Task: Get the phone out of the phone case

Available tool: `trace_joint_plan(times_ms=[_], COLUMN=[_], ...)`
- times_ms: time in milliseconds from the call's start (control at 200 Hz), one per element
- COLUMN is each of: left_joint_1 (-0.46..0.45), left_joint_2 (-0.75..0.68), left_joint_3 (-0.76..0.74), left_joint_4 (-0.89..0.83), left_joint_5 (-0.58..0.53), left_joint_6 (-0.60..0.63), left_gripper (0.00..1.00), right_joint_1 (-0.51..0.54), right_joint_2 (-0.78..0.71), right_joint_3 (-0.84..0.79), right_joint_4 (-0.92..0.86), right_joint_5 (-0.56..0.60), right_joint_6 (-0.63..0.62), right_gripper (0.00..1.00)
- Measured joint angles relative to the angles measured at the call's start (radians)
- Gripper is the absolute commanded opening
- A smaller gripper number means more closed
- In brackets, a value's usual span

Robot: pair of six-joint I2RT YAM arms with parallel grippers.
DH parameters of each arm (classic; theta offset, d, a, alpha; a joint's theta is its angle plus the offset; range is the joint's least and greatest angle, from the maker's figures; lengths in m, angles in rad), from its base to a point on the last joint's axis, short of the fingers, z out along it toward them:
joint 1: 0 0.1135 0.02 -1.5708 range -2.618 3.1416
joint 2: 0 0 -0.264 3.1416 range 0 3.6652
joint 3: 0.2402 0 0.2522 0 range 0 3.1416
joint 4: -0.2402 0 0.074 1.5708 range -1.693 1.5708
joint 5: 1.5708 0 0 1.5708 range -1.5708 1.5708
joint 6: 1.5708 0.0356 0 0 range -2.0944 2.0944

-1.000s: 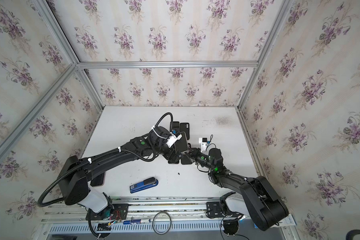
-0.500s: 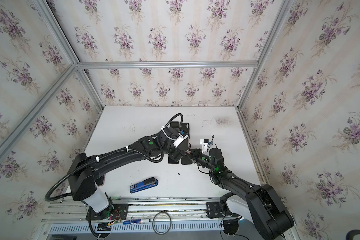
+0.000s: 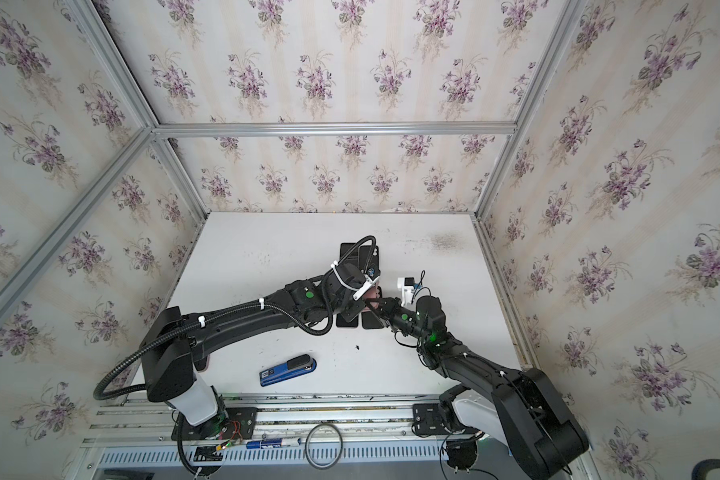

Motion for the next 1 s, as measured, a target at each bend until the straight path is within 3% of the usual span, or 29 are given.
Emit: trace_joint_plan(times_ms=[130, 355, 625, 735, 874, 999], left_joint_1=[0.003, 0.051, 0.217, 0.278, 0.369, 0.409], left_joint_2=[-0.033, -0.153, -0.336, -0.283, -0.138, -0.106], left_joint_3=[-0.034, -0.118, -0.323, -0.366, -0.336, -0.343], left_joint_4=[0.01, 0.036, 0.206, 0.286, 0.298, 0.32], left_joint_5=[-0.011, -0.074, -0.063, -0.077, -0.283, -0.337], left_joint_6=[0.014, 0.08, 0.28, 0.385, 0.481, 0.516], left_gripper=[0.0, 0.0, 0.0, 0.0, 0.0, 0.0], right_joint_1=[0.017, 0.027, 0.051, 0.069, 0.076, 0.082], right_joint_2=[-0.003, 0.032, 0.225, 0.372, 0.535, 0.608], right_joint_3=[0.013, 0.098, 0.283, 0.404, 0.541, 0.615], right_joint_4=[-0.003, -0.074, -0.188, -0.194, -0.225, -0.268], right_joint_5=[-0.004, -0.011, 0.033, 0.06, 0.117, 0.146], right_joint_6=[0.0, -0.005, -0.027, -0.03, -0.025, -0.011], right_gripper=[0.0, 0.0, 0.0, 0.0, 0.0, 0.0])
